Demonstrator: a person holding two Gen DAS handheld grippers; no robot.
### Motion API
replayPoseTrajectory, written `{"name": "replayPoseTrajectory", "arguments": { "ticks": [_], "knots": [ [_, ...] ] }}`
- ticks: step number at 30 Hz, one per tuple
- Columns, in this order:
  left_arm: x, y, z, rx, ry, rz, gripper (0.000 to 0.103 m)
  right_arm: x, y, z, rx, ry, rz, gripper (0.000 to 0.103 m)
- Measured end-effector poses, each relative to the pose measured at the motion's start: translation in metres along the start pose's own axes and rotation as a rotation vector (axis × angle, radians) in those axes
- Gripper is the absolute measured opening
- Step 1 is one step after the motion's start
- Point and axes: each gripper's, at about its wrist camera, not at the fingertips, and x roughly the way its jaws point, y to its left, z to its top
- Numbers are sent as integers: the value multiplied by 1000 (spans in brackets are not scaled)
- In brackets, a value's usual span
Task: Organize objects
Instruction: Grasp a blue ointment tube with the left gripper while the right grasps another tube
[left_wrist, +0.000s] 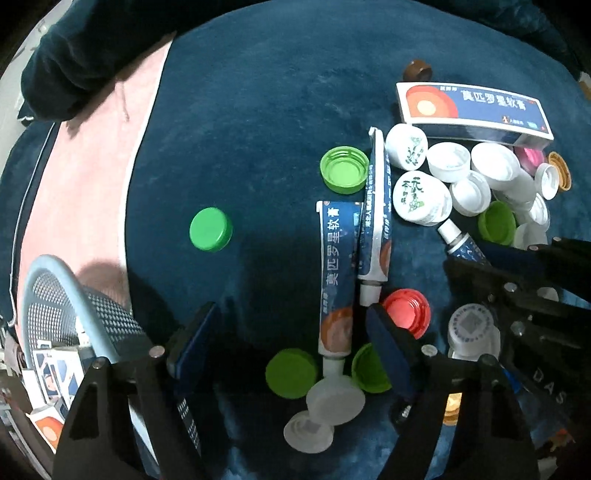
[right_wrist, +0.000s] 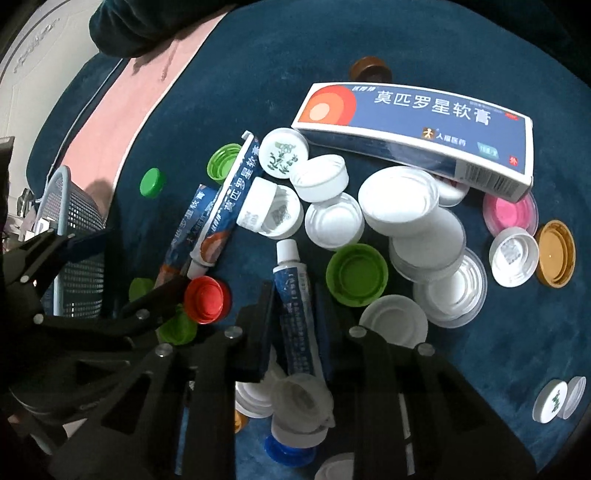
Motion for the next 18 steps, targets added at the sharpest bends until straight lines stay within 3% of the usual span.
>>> {"name": "replayPoseTrajectory", "arguments": {
  "ticks": [1,4,5,10,12,13,14,16,18],
  "knots": [
    [1,-1,1,2,1,-7,76,0,0,0,-2,-1,-2,22],
    [5,0,2,-3,17,-39,33,0,4,0,-23,-5,-18,22],
    [5,2,2,-7,24,-32,28,0,5,0,-28,-5,-21,22],
    [1,16,2,-62,10,-22,25,0,4,2,-12,-3,-12,22],
    [7,14,1,-66,19,-31,37,2,5,1,-1,-5,-16,22],
    [11,12,-1,-62,22,-26,50,3,5,1,5,-5,-20,22],
    [13,11,-2,-57,18,-17,51,4,6,0,2,-6,-26,23],
    [13,13,-3,-63,16,-40,47,5,10,0,-25,-8,-43,23],
    [11,18,-3,-90,25,-97,24,4,14,-1,-52,-14,-61,22]
  ]
}}
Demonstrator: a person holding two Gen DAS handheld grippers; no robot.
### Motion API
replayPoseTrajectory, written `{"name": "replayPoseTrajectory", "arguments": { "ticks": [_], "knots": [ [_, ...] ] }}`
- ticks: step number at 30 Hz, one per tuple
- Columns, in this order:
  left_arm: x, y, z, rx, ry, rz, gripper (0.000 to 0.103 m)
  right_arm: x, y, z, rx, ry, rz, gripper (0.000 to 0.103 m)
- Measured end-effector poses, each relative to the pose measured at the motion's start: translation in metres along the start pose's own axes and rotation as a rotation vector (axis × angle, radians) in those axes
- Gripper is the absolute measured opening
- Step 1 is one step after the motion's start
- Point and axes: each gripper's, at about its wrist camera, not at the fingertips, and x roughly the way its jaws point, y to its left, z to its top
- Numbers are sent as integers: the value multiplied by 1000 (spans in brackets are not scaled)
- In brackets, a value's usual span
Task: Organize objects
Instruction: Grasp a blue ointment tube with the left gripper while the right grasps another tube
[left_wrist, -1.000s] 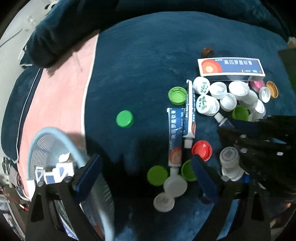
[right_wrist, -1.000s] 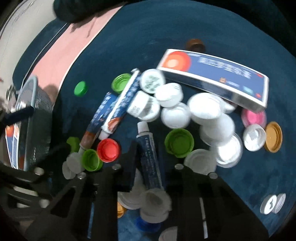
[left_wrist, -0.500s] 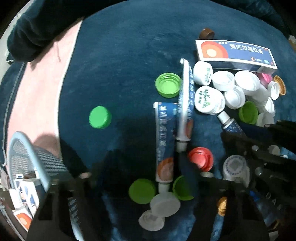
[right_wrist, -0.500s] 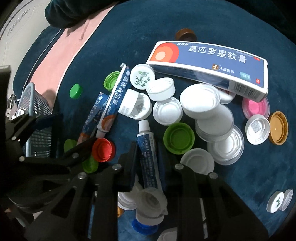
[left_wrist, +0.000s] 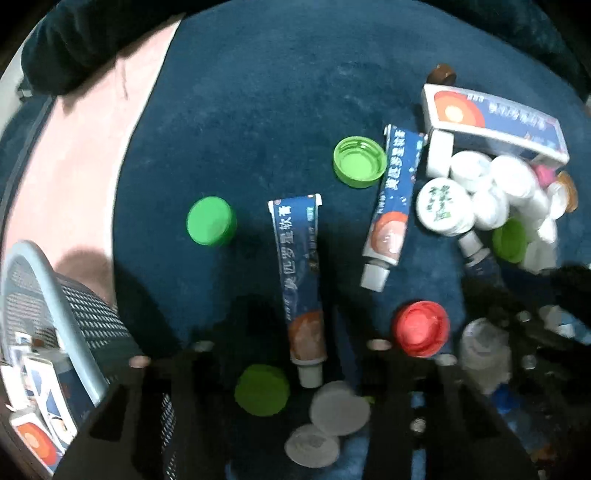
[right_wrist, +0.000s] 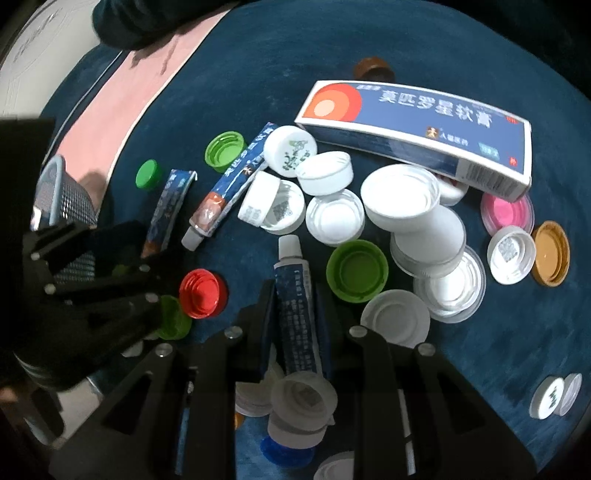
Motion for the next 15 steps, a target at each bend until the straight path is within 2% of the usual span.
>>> {"name": "replayPoseTrajectory", "arguments": {
  "ticks": [1,11,15],
  "knots": [
    [-3,2,0,-13,-1,-19,19,-1,1,0,-4,-4,-4,22],
    [-53,2,-10,-17,-102,-51,19,-37,18,5,19,-84,94,19],
    [-77,12,-13,-19,-137,-54,19,-46,31,5,4,-104,105,19]
  ]
}}
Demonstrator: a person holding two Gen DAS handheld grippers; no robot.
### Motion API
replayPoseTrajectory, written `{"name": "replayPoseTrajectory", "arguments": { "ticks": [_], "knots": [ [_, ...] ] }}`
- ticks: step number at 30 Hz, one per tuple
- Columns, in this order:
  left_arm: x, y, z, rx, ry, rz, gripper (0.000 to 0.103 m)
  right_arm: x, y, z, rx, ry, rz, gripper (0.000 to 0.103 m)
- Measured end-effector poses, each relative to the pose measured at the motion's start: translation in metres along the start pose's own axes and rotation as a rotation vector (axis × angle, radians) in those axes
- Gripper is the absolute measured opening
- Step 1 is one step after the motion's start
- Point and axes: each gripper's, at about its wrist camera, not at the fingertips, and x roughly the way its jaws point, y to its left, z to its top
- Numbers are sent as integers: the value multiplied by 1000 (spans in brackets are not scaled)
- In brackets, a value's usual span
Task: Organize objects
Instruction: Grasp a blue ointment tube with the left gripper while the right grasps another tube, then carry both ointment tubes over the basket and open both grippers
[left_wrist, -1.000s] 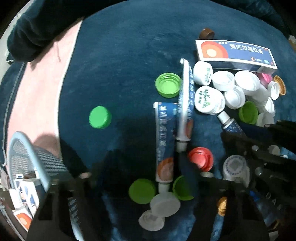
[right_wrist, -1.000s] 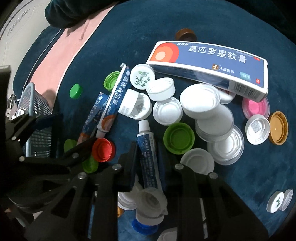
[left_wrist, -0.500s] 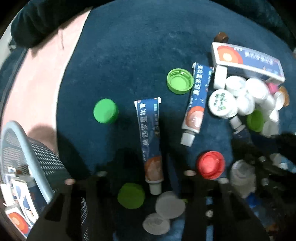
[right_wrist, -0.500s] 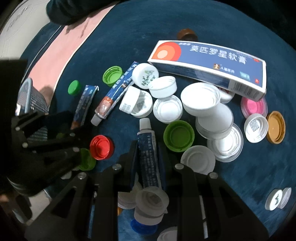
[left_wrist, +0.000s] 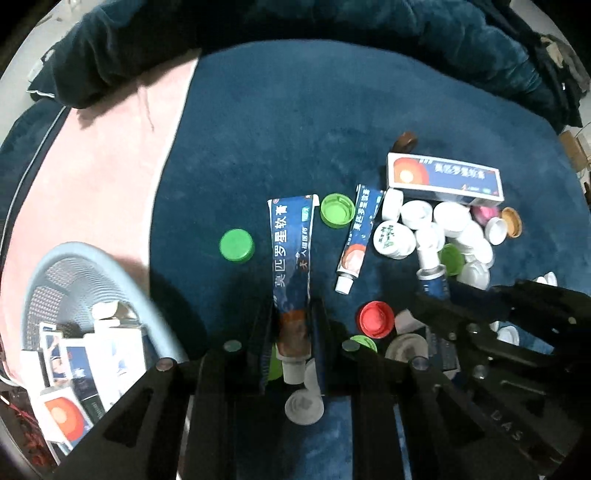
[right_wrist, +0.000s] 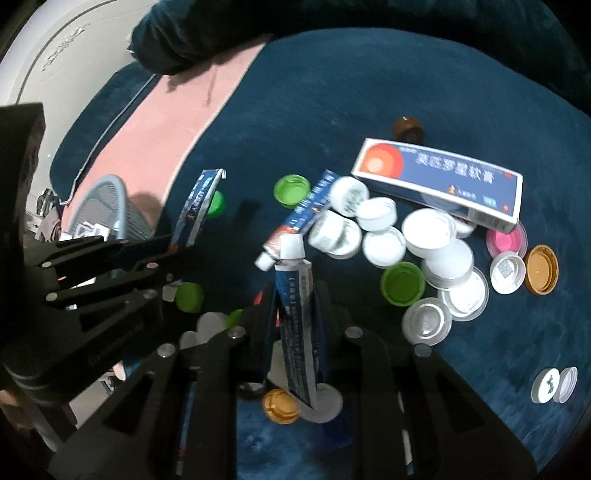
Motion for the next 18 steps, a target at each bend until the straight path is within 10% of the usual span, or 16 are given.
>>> {"name": "replayPoseTrajectory", "arguments": {
  "ticks": [18],
  "knots": [
    [-78,109,-36,-191,-133,36,19,-29,85,6,-17,-68,203,19]
  ]
}}
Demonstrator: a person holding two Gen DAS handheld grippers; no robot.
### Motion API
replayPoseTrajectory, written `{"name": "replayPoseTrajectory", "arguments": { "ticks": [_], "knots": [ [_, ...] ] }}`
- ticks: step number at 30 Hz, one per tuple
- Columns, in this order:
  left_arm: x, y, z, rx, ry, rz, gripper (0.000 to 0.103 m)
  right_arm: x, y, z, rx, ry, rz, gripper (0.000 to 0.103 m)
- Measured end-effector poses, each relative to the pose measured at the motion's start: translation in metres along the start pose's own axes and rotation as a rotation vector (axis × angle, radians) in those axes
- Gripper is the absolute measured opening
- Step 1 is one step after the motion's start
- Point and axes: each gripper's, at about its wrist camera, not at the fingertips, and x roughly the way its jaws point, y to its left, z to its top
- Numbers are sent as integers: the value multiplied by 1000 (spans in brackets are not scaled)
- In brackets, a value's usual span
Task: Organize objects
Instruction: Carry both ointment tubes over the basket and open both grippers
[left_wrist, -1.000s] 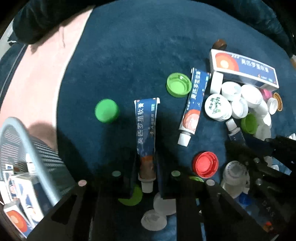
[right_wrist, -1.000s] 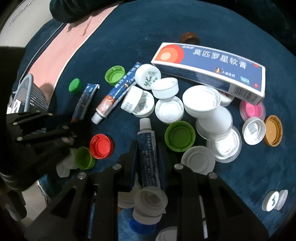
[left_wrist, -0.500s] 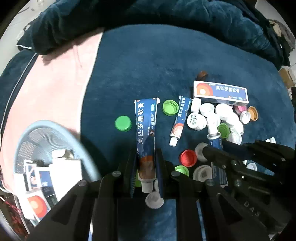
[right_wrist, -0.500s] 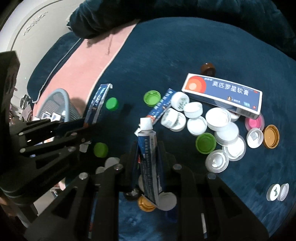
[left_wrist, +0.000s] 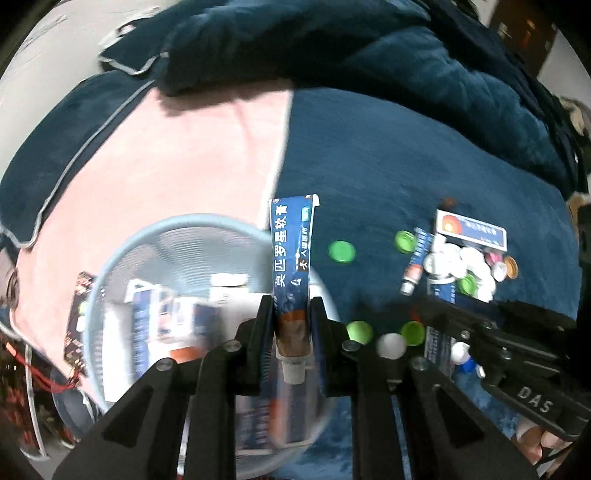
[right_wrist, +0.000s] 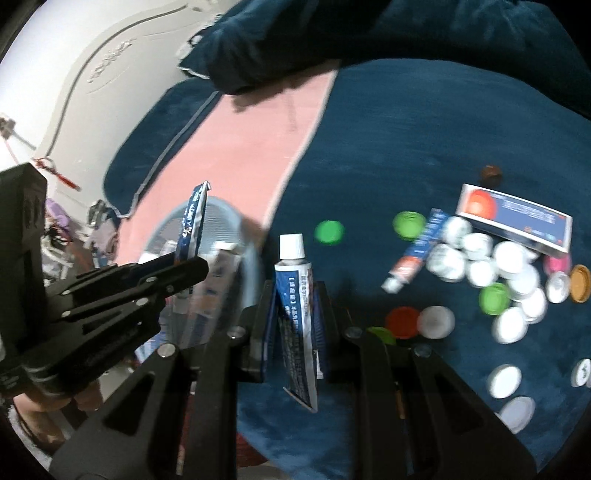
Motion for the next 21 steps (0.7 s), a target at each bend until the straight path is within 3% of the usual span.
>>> {"name": "replayPoseTrajectory", "arguments": {
  "ticks": [10,18,21],
  "knots": [
    [-27,87,-18,-117,-39,66,19,22,61,0,0,22,140,19],
    [-37,137,-32,-184,-43,144,19,45,93,-14,-11,60,157,20],
    [-32,146,-39,-175,7,160,21,54,97,-20,4,78,165,21]
  ]
}}
